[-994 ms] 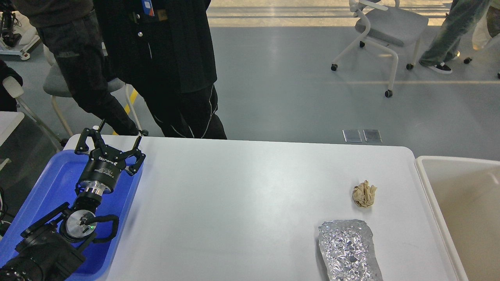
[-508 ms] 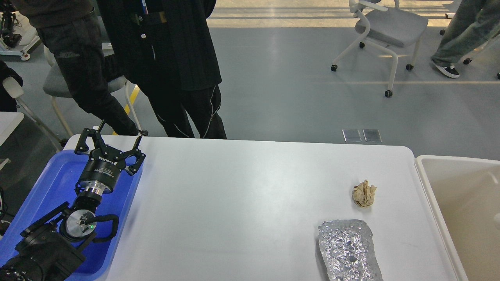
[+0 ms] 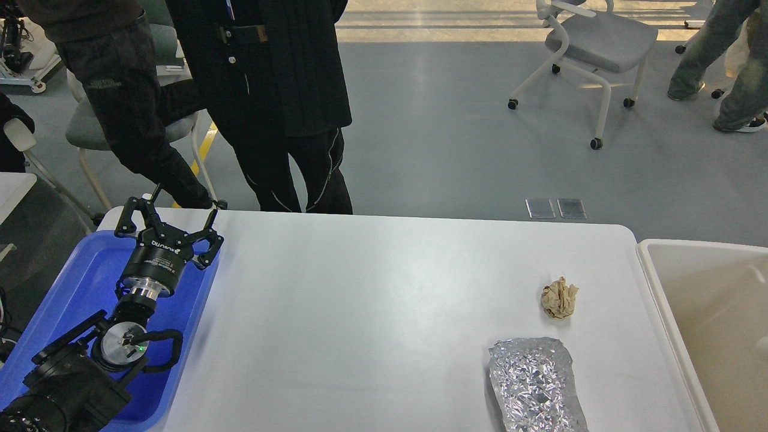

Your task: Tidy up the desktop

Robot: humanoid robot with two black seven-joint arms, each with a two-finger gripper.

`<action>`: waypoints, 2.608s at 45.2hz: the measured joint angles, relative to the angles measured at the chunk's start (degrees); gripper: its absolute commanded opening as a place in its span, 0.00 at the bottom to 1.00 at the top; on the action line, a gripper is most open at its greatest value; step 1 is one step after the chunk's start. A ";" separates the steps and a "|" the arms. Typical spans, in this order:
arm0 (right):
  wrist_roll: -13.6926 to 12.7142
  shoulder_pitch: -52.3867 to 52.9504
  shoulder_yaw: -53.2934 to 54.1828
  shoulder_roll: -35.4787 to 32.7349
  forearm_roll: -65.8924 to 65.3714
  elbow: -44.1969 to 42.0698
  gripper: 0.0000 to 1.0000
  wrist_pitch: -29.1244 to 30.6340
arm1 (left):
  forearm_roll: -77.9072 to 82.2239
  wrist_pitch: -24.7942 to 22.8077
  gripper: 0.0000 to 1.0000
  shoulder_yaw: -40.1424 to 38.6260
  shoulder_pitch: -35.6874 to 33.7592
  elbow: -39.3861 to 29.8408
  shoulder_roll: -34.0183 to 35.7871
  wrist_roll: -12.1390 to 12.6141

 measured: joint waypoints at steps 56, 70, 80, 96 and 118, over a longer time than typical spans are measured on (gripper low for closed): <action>0.33 -4.98 49.12 -8.13 -1.56 23.34 1.00 -5.09 | -0.19 0.35 1.00 -0.11 0.06 0.08 0.00 0.00; 0.54 -15.48 72.71 -8.14 -3.39 44.32 1.00 -3.25 | -0.18 0.33 1.00 -0.11 0.06 0.10 0.01 -0.01; 0.74 -20.55 85.72 -1.45 -11.33 57.89 1.00 -0.07 | -0.18 0.20 1.00 -0.06 0.06 0.09 0.00 -0.01; 2.16 -22.53 91.34 9.75 -17.64 65.73 1.00 4.97 | -0.16 0.19 1.00 -0.06 0.06 0.07 0.00 0.00; 2.59 -21.22 92.23 12.67 -18.89 65.11 1.00 8.94 | -0.17 0.10 1.00 -0.07 0.06 0.08 0.00 0.00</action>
